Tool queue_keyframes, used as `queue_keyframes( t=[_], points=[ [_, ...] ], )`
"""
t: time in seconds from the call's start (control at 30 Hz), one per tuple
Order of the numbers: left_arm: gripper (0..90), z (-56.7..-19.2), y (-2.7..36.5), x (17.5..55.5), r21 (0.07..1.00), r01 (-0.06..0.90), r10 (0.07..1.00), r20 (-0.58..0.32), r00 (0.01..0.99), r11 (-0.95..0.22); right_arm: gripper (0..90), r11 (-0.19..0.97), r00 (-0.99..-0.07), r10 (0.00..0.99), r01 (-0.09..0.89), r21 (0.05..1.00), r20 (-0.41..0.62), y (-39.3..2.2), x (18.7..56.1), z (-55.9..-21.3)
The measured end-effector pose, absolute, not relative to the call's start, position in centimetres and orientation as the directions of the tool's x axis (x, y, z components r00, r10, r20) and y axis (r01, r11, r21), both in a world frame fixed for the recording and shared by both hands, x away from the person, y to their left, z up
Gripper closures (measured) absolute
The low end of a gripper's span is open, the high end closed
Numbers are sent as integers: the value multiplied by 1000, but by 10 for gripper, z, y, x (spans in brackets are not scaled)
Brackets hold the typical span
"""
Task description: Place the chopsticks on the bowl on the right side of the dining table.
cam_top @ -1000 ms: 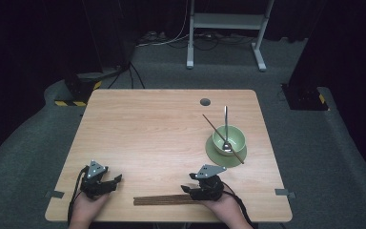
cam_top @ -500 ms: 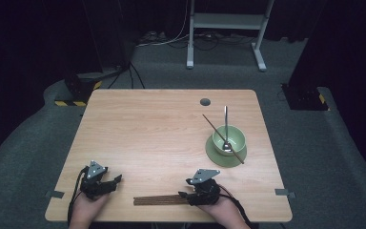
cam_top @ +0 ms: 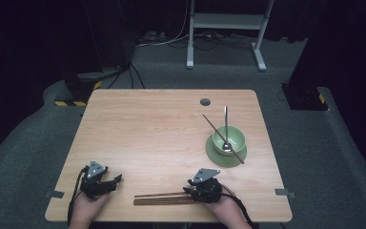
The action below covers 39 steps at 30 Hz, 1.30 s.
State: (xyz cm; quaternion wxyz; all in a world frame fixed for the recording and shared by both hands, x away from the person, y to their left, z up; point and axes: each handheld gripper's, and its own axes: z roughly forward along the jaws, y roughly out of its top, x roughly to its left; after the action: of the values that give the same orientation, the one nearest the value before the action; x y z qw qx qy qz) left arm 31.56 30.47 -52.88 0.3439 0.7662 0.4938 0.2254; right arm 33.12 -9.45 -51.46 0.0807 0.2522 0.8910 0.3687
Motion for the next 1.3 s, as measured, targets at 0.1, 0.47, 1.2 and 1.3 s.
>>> queue_keyframes(
  t=[0.1,0.47,1.2,1.3],
  points=[
    [306,-529,305,316,749,603,911,4,412,-276,726,587,-854,517,402,702,56,-99,332,-512],
    [313,-529,305,316,749,605,914,2,406,-271,701,639,-899,436,335,692,33,-86,323,-510],
    [321,-529,305,316,749,603,912,2,409,-273,752,618,-847,531,391,682,4,-108,339,-513],
    [321,-529,305,316,750,601,912,6,409,-275,751,618,-842,540,395,680,-2,-111,340,-513]
  ],
)
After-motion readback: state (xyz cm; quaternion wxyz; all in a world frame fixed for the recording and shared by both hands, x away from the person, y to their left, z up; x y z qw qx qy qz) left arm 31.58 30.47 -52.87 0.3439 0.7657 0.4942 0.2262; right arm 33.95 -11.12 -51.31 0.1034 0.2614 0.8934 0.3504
